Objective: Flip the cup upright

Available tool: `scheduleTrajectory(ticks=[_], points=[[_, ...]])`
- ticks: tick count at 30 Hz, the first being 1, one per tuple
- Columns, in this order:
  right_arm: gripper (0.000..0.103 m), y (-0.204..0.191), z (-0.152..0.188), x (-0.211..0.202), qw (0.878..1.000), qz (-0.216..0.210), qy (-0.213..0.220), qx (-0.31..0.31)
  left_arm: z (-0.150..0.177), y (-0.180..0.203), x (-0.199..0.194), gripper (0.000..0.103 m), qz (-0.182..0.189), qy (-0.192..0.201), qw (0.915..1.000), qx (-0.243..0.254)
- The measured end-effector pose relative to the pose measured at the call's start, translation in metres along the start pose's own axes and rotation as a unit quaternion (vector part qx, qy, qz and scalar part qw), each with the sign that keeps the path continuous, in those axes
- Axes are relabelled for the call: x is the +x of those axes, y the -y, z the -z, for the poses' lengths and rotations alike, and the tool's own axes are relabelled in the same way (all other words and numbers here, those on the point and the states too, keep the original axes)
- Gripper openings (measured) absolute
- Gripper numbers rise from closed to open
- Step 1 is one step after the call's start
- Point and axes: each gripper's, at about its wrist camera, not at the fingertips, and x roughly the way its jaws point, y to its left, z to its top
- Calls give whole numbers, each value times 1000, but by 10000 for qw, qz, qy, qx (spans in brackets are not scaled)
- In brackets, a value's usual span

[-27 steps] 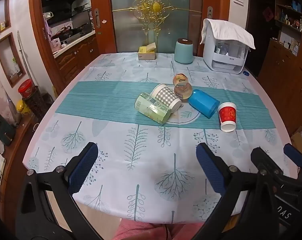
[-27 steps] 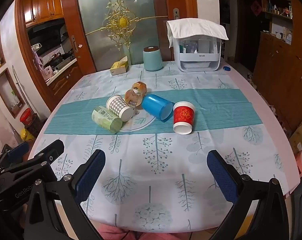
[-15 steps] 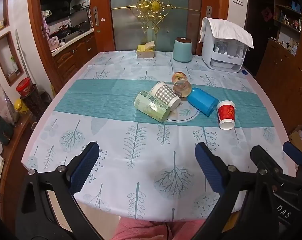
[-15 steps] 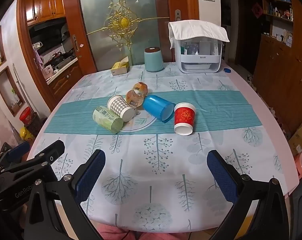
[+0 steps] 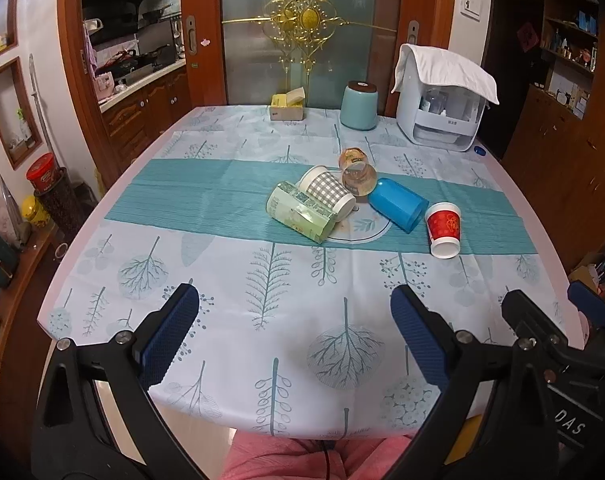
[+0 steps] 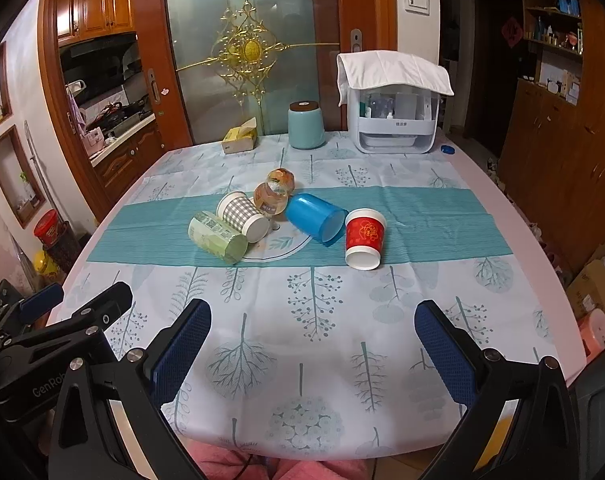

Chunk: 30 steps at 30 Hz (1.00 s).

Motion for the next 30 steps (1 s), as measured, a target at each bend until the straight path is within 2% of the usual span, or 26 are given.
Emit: scheduleTrajectory(ticks=[5, 18, 22, 30], points=[[103, -3, 4, -3, 9999, 59, 75, -100, 5, 2, -8, 96, -134, 179, 9996, 145], [103, 0, -3, 1, 9999, -88, 73, -56, -1, 1, -3, 96, 45, 28, 9999, 148], [103, 4, -11, 3, 9999, -74, 135, -58, -13, -2, -7, 96, 229, 150, 9994, 210], [103, 32, -39, 7, 9989, -277, 273, 257, -51, -18, -14, 96, 154, 481, 9979, 405]])
